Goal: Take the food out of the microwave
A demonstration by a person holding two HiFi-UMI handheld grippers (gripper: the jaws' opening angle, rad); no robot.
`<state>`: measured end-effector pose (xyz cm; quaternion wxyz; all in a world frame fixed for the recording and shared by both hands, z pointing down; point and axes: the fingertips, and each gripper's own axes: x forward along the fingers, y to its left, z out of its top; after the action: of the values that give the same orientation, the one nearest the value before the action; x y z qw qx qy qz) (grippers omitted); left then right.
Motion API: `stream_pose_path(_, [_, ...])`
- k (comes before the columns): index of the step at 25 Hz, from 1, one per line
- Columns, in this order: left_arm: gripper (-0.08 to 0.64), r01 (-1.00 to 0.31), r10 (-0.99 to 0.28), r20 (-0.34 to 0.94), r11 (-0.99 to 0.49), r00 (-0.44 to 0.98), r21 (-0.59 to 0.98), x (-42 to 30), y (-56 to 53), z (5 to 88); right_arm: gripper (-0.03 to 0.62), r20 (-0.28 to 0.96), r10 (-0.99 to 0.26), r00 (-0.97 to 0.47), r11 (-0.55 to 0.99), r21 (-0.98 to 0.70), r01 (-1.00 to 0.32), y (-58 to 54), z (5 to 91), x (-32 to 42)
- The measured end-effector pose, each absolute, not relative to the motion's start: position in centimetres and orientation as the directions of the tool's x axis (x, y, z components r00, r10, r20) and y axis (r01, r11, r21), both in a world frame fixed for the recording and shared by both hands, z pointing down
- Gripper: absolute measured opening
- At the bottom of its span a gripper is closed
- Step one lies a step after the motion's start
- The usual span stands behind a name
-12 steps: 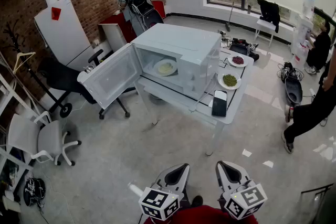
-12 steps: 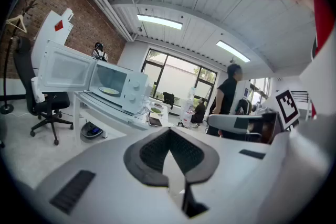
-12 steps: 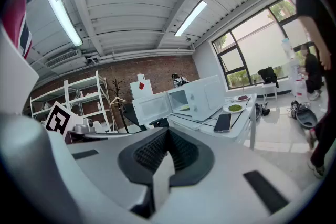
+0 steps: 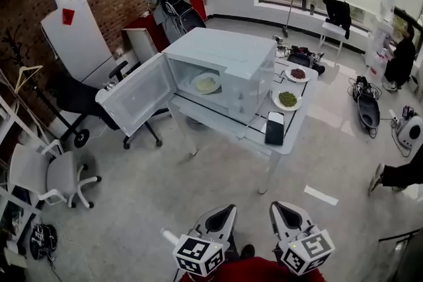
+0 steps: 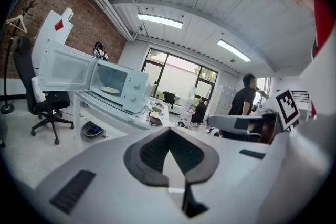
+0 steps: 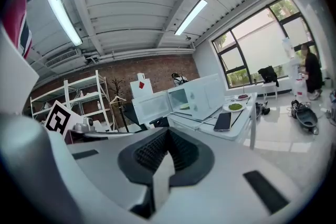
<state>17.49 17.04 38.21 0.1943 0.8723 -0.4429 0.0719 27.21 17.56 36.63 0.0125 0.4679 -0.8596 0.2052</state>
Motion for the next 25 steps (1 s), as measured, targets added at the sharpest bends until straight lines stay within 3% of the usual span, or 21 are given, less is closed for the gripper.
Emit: stream_pose_path(25, [0.008,-0.842,-0.793,0.303,-0.445,0.529,0.305,7.5,6.2,38.3,0.011,0.274,-0.745,-0.609,0.519,-0.335,-0.786,7.0,37.1,18.1])
